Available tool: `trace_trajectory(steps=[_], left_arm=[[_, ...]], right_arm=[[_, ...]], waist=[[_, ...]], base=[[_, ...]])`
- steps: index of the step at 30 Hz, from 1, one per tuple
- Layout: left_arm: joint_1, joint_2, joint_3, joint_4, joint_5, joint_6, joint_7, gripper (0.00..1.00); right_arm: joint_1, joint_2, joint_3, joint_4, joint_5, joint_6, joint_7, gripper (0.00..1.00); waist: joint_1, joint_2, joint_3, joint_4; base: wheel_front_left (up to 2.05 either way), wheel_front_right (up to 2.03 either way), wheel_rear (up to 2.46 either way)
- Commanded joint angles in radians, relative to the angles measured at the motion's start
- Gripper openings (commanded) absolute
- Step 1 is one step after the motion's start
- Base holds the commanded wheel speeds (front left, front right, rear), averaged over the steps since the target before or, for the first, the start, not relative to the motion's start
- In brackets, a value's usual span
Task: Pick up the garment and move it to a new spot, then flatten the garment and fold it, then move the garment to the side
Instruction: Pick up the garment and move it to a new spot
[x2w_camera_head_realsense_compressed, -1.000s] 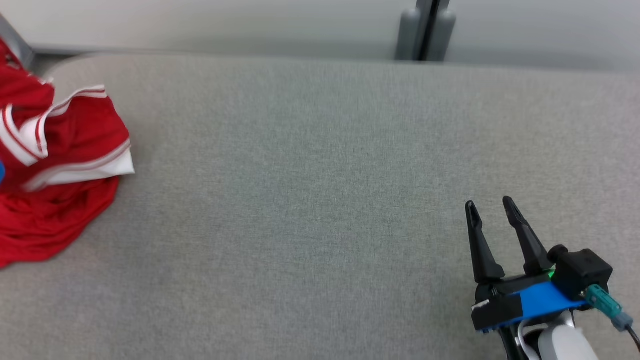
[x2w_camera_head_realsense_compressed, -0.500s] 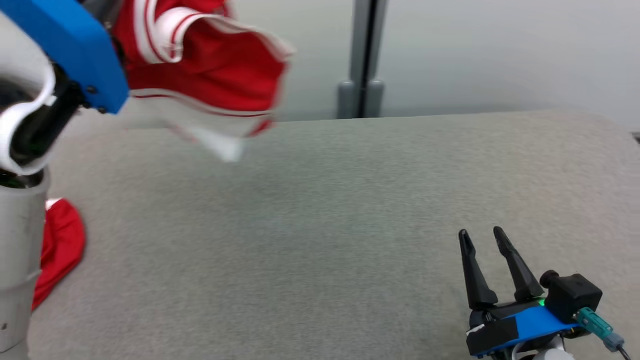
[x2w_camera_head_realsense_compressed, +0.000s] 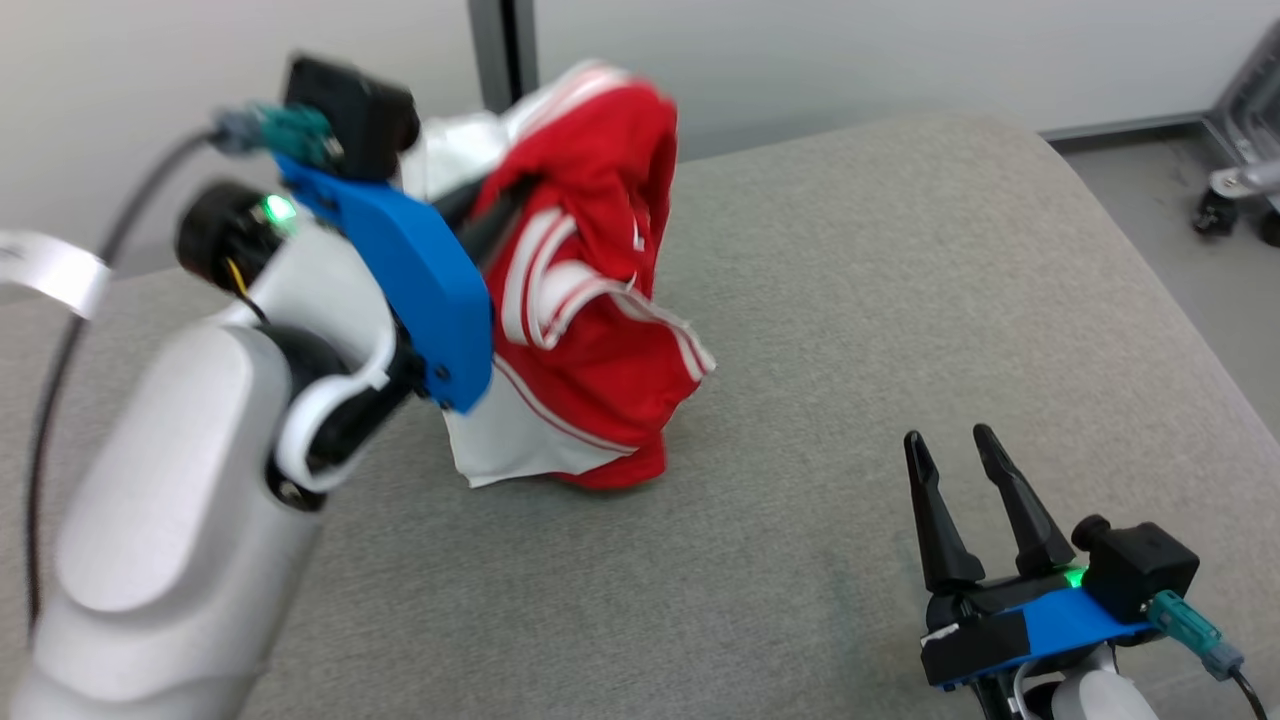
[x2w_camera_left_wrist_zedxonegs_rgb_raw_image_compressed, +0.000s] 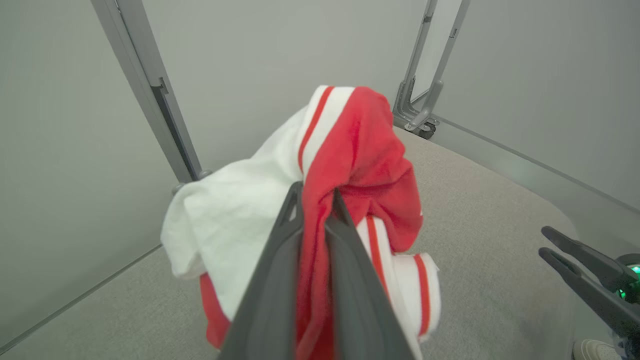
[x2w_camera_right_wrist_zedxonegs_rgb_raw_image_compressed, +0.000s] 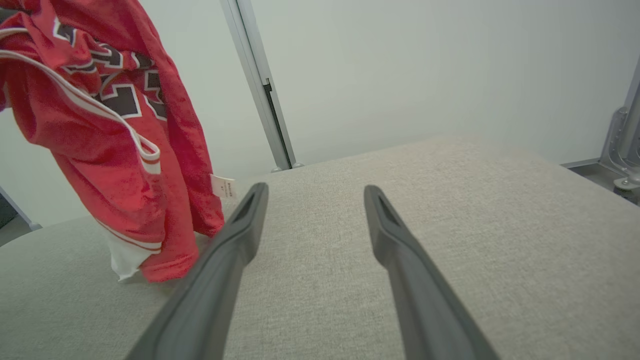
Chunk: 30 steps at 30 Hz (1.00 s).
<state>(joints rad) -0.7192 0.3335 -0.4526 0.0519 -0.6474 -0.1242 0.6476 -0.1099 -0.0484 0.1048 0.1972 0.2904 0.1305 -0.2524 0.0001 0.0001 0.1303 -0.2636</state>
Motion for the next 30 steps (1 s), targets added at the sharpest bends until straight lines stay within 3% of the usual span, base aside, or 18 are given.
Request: trace_trajectory(steps=[1, 6, 7, 8, 9, 10, 14, 19, 27, 30], left_arm=[[0.021, -0.007, -0.014, 0.022, 0.009, -0.007, -0.023, 0.00], [0.098, -0.036, -0.069, 0.178, 0.048, -0.007, -0.133, 0.00], [0.113, -0.046, -0.074, 0.212, 0.059, -0.003, -0.168, 0.32], [0.125, -0.055, -0.078, 0.245, 0.068, -0.001, -0.203, 0.47], [0.136, -0.068, -0.083, 0.278, 0.074, 0.004, -0.234, 0.95], [0.147, -0.079, -0.088, 0.312, 0.077, 0.006, -0.258, 1.00], [0.167, -0.123, -0.085, 0.383, 0.085, 0.012, -0.375, 1.00], [0.224, -0.166, -0.044, 0.369, 0.052, 0.015, -0.550, 1.00], [0.407, -0.134, 0.046, 0.276, 0.044, 0.048, -0.836, 1.00], [0.459, -0.123, 0.067, 0.261, 0.049, 0.055, -0.876, 1.00]], right_arm=[[-0.014, -0.004, 0.003, -0.004, 0.006, 0.000, -0.006, 1.00], [-0.027, -0.004, 0.019, 0.008, 0.024, 0.000, -0.010, 1.00], [-0.028, -0.004, 0.022, 0.011, 0.026, 0.000, -0.011, 1.00], [-0.028, -0.004, 0.025, 0.013, 0.029, 0.000, -0.011, 1.00], [-0.029, -0.004, 0.028, 0.016, 0.031, 0.000, -0.012, 1.00], [-0.027, -0.004, 0.028, 0.017, 0.031, 0.000, -0.013, 1.00], [-0.018, -0.004, 0.015, 0.021, 0.020, 0.000, -0.013, 1.00], [0.003, -0.004, -0.005, 0.021, 0.008, 0.000, -0.014, 1.00], [0.040, -0.004, -0.036, 0.008, -0.018, 0.000, 0.002, 1.00], [0.044, -0.004, -0.046, 0.000, -0.020, 0.000, 0.010, 1.00]], waist=[[-0.0001, -0.0001, 0.007, -0.013], [-0.0001, -0.0001, 0.031, -0.042], [-0.0001, -0.0001, 0.032, -0.045], [-0.0001, -0.0001, 0.032, -0.048], [-0.0001, -0.0001, 0.032, -0.049], [-0.0001, -0.0001, 0.030, -0.048], [-0.0001, -0.0001, 0.019, -0.026], [-0.0001, -0.0001, -0.016, 0.031], [-0.0001, -0.0001, -0.074, 0.140], [-0.0001, -0.0001, -0.086, 0.159]], base=[[0.00, 0.00, 0.00], [0.00, 0.00, 0.00], [0.00, 0.00, 0.00], [0.00, 0.00, 0.00], [0.00, 0.00, 0.00], [0.00, 0.00, 0.00], [0.00, 0.00, 0.00], [0.00, 0.00, 0.00], [0.00, 0.00, 0.00], [0.00, 0.00, 0.00]])
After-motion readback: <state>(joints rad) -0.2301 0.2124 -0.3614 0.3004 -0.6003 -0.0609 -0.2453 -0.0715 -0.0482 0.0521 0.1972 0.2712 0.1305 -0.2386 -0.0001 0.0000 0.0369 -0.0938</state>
